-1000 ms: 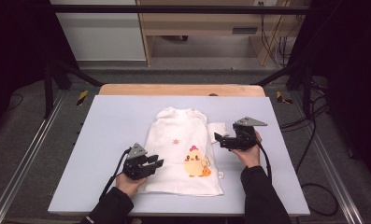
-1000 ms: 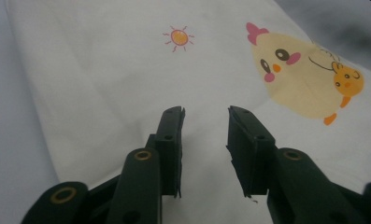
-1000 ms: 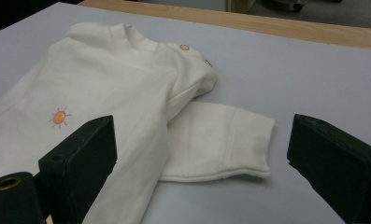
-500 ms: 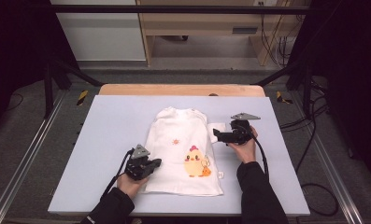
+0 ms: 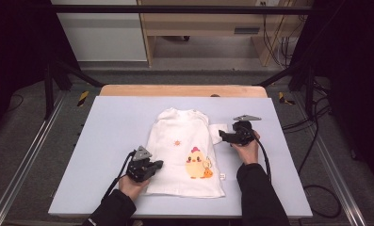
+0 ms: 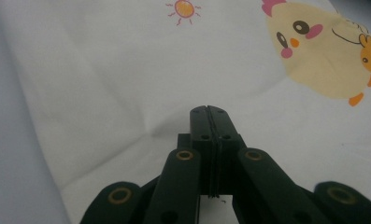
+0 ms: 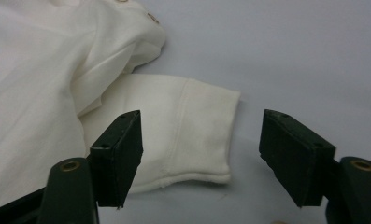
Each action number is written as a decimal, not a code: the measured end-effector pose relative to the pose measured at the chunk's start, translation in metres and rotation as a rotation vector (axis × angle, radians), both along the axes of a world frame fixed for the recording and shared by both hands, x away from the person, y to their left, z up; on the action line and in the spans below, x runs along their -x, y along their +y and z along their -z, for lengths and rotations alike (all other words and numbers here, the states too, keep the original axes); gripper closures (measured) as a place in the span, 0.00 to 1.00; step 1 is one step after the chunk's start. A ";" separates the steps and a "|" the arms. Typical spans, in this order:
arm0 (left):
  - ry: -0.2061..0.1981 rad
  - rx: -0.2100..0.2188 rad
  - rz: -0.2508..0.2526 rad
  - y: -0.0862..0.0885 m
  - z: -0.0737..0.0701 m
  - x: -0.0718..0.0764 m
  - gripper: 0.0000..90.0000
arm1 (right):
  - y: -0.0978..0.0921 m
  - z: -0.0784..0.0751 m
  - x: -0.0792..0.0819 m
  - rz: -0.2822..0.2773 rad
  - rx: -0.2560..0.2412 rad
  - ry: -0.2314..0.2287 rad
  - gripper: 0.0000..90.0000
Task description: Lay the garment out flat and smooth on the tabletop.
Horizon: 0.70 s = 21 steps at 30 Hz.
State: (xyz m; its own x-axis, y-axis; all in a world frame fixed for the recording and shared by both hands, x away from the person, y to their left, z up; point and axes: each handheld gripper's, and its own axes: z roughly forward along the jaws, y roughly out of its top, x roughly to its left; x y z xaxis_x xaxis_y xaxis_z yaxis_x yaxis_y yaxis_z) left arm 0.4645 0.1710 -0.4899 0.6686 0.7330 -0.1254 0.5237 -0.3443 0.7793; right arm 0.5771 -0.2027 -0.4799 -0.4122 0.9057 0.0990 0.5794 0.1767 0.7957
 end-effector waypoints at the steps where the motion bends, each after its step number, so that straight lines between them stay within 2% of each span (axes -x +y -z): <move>1: -0.001 -0.001 0.000 0.000 0.000 0.000 0.99 | 0.001 0.001 0.000 -0.008 0.001 0.007 0.38; 11: 0.000 0.000 0.004 0.000 0.000 0.000 0.99 | 0.004 0.007 -0.002 -0.014 0.030 0.026 0.60; 15: -0.001 -0.002 0.005 0.000 0.000 0.000 0.99 | 0.005 0.007 -0.001 -0.010 0.051 0.020 0.68; 19: -0.001 -0.002 0.005 0.000 0.000 0.000 0.99 | 0.008 0.006 0.000 -0.029 0.045 0.026 0.85; 21: -0.001 -0.002 0.006 0.000 0.000 0.000 0.99 | 0.011 0.006 0.001 -0.035 0.057 0.022 0.88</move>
